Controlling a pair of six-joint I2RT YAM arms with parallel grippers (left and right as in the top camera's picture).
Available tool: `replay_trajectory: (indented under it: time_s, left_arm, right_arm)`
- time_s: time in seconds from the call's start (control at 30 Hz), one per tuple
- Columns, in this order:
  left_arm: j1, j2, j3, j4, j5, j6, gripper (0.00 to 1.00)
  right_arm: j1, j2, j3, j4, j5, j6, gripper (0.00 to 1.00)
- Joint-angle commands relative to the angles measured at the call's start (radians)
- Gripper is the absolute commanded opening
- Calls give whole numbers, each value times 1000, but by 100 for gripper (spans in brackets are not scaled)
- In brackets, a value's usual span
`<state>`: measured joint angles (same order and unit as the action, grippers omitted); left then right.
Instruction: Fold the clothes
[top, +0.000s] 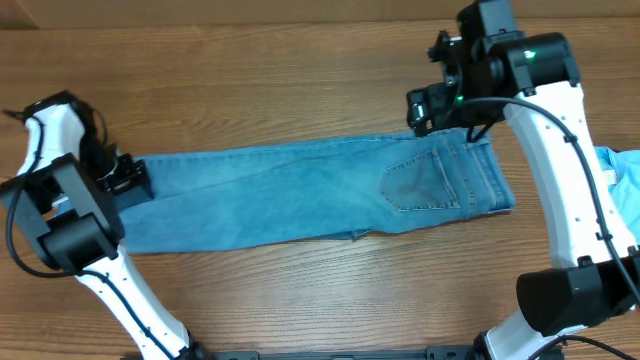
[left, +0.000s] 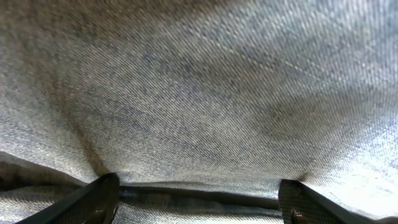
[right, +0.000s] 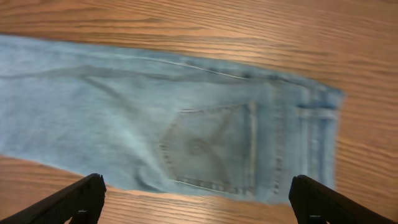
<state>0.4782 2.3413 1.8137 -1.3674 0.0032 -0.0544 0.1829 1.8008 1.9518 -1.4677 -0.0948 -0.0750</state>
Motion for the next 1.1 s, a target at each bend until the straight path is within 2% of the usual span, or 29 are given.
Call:
replay_trajectory:
  time_s: [0.0, 0.1, 0.17, 0.27, 0.3, 0.33, 0.4, 0.43, 0.47, 0.53, 0.6, 0.7, 0.8, 0.87, 1.07]
  left_arm:
    - [20, 72, -43, 32, 64, 29, 88]
    - [-13, 8, -43, 35, 83, 43, 90]
    - [-12, -88, -43, 56, 84, 23, 99]
    - [29, -257, -43, 75, 94, -185, 100]
    - [56, -320, -43, 75, 189, -262, 100]
    - [77, -345, -43, 74, 294, -275, 100]
    - [131, -356, -44, 34, 456, -217, 98]
    - [160, -353, -47, -2, 444, -224, 82]
    - [195, -355, -60, -28, 398, -292, 78]
    - [283, -356, -108, -8, 271, -445, 84]
    - [362, -356, -170, 40, 203, -588, 78]
    - [378, -354, -237, 172, 142, -628, 73]
    - [355, -352, -264, 233, 114, -640, 73]
    - [332, -352, -271, 257, 68, -670, 69]
    - [266, -350, -360, 321, 37, -735, 73]
  right_arm:
    - [-40, -4, 13, -9, 15, -4, 99]
    - [-45, -4, 13, -6, 16, -5, 99]
    - [-46, -4, 13, -5, 16, -9, 99]
    - [-46, -4, 13, -4, 16, -12, 100]
    - [-46, -4, 13, -4, 16, -12, 100]
    - [-46, -4, 13, -4, 16, -12, 100]
    - [-46, -4, 13, -5, 16, -12, 100]
    - [-46, -4, 13, -7, 16, -12, 99]
    - [-46, -4, 13, -10, 16, -12, 100]
    - [-46, -4, 12, -12, 16, -11, 100]
    - [-46, -4, 12, -12, 15, -11, 100]
    - [-46, -4, 12, -12, 10, -11, 100]
    - [-46, -4, 12, -16, 4, -11, 100]
    - [-46, -4, 12, -16, 4, -11, 100]
    - [-46, -4, 12, -16, 4, -11, 100]
